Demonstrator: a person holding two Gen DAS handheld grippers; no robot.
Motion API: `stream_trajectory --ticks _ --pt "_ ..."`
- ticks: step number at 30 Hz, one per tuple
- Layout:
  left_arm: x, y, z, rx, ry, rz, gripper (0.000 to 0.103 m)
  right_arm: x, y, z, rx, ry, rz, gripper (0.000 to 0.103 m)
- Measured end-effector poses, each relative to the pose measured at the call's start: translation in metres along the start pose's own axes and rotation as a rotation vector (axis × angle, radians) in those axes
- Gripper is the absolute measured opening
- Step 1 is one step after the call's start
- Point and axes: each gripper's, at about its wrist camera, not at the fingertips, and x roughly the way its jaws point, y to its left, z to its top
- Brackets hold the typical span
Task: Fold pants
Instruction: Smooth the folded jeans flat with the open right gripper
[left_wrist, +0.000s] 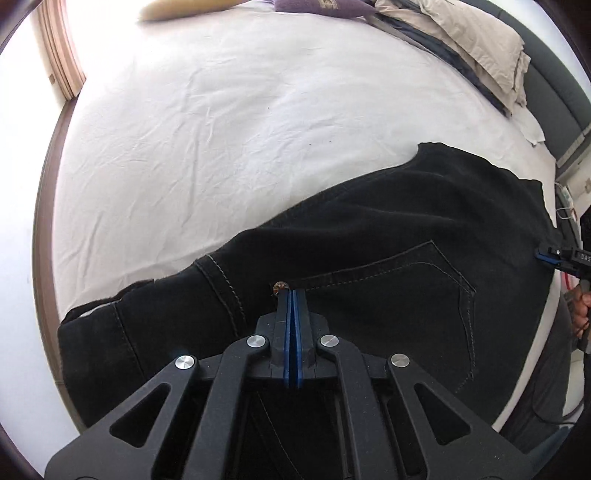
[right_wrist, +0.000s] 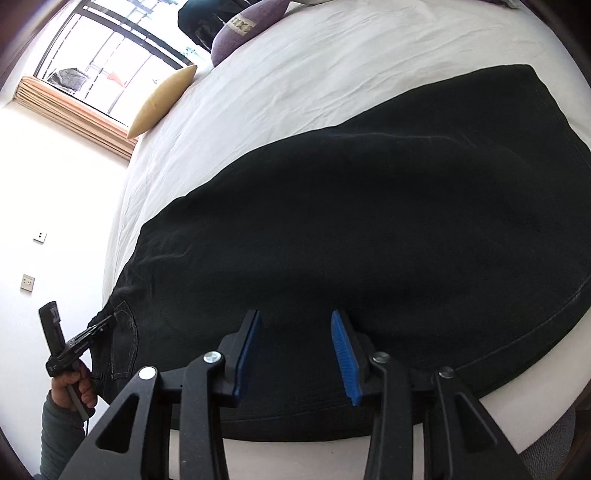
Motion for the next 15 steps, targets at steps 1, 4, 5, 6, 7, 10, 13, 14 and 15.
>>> stream_trajectory --ticks 1,4,5,6,7,10,13,14,15 --pt "0.002 0.009 0.001 -0.029 -0.003 -0.029 0.003 -0.004 -0.008 0.000 0.014 -0.010 -0.018 0.023" --pt "0.001 0.032 0.001 -0.087 -0.012 -0.108 0.007 -0.015 -0.032 0.003 0.094 -0.043 -0.024 0.011" --pt "0.001 0.034 0.000 -0.090 -0.014 -0.125 0.007 -0.019 -0.036 0.003 0.100 -0.049 -0.030 0.011" --pt "-0.001 0.033 -0.001 -0.087 -0.015 -0.119 0.007 -0.022 -0.034 0.004 0.097 -0.048 -0.042 0.011" --pt "-0.006 0.029 -0.001 -0.083 -0.009 -0.086 0.006 -0.028 -0.031 0.003 0.089 -0.054 -0.050 0.013" --pt "-0.038 -0.013 0.005 0.005 -0.048 -0.021 0.006 -0.029 -0.013 0.002 0.035 -0.077 0.006 0.040" --pt "-0.043 -0.057 0.024 0.111 -0.073 -0.071 0.006 -0.012 -0.002 0.005 0.024 -0.050 0.000 0.040" --pt "-0.039 -0.062 0.030 0.113 -0.076 -0.095 0.006 -0.007 -0.001 0.004 0.029 -0.043 0.000 0.040" --pt "-0.029 -0.063 0.040 0.096 -0.072 -0.123 0.006 -0.005 0.000 0.003 0.031 -0.042 0.000 0.040"
